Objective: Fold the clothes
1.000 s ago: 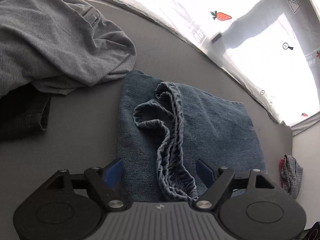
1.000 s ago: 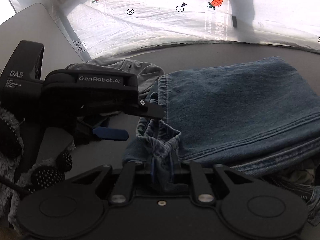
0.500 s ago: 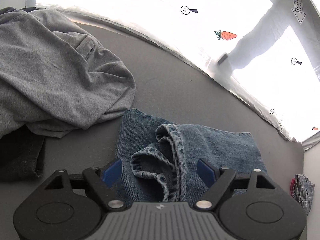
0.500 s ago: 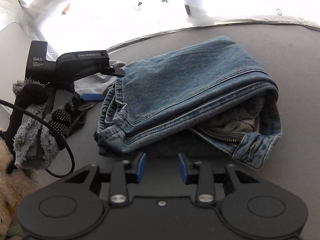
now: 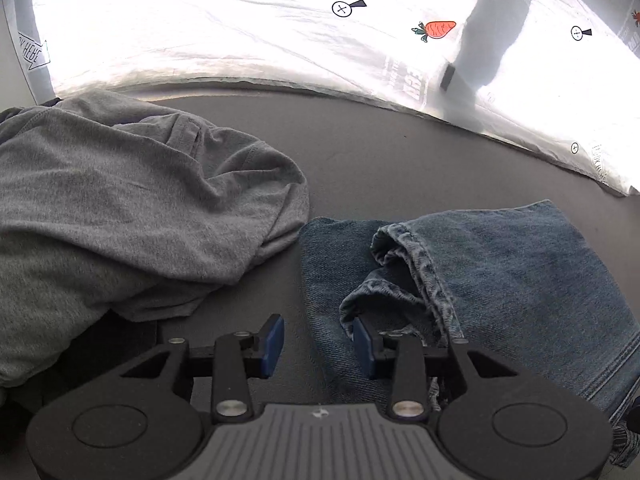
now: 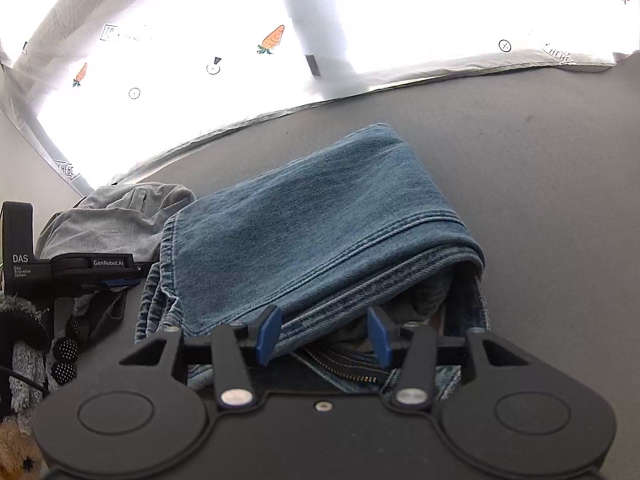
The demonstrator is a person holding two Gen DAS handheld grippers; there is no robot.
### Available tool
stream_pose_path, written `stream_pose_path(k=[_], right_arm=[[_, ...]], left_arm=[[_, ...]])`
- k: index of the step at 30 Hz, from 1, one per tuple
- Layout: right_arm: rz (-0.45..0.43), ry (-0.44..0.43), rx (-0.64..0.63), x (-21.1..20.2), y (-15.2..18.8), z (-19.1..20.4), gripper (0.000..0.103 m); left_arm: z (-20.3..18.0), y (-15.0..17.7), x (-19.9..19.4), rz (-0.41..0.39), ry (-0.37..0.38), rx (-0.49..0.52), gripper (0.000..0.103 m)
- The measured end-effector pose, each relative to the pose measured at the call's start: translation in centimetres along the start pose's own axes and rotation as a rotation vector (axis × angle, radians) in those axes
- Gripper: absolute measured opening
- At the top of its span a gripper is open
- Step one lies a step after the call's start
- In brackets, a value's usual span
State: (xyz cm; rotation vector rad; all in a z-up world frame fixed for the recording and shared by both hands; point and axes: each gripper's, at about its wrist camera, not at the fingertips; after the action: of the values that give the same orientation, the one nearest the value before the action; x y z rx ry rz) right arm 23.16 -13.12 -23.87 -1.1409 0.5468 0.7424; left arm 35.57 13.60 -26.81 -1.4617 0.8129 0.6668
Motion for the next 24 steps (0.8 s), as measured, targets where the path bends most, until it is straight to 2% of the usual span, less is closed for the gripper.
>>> stream_pose_path(k=[4,7,11,13,16,17,18,21,24], right_arm=[[-0.011,0.01,-0.024,0.3,-0.7,0.8,0.054],[-0.021,0.032,-0.044,0.3,-0.7,1.3,0.061],[-0.019,0.068,-0.023,0.5,-0.6,1.5,0.067],[-0.015,0.09,-0.019,0.7,-0.7,1.6,0.078],[-0.002,0.143,-0.029,1.2,-1.0,2.0,0.082],[0.003,0.159,-0.032,1.4,-1.1,2.1,0.082],[0.004,0.171,-0.031,1.5,-1.2,2.0,0.082],[0.004,0.185,-0.004,1.4,-1.2,1.8,0.083],[-0.005,0.182,0.026,0.8,-1.1,1.5,0.083]], left_arm=[[-1.3,-0.7,0.9,-0.01,0.006,0.122,0.041],[-1.4,-1.3,1.1,-0.011,0.037,0.141,0.042],[-2.4,-1.7,2.8,0.004,-0.003,0.198,0.043],[-2.9,-1.9,3.8,0.004,-0.012,0.213,0.043],[-3.3,-2.3,4.5,-0.02,-0.027,0.189,0.041],[-3.3,-2.4,4.4,-0.033,-0.018,0.162,0.031],[-3.3,-2.6,4.3,-0.045,-0.01,0.135,0.014],[-2.5,-3.3,3.3,-0.073,-0.012,0.045,0.012],[0.0,-4.7,2.2,-0.076,0.01,-0.079,0.012]])
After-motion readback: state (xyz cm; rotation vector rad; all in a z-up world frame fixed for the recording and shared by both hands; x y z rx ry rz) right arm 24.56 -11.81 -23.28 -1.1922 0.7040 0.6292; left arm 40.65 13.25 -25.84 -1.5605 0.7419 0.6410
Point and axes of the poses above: each gripper's, at about its wrist camera, not at the fingertips, and x roughly the way its jaws point, z to its left, y to its underside, and after that the axes turned 1 degree about -y, right-handed
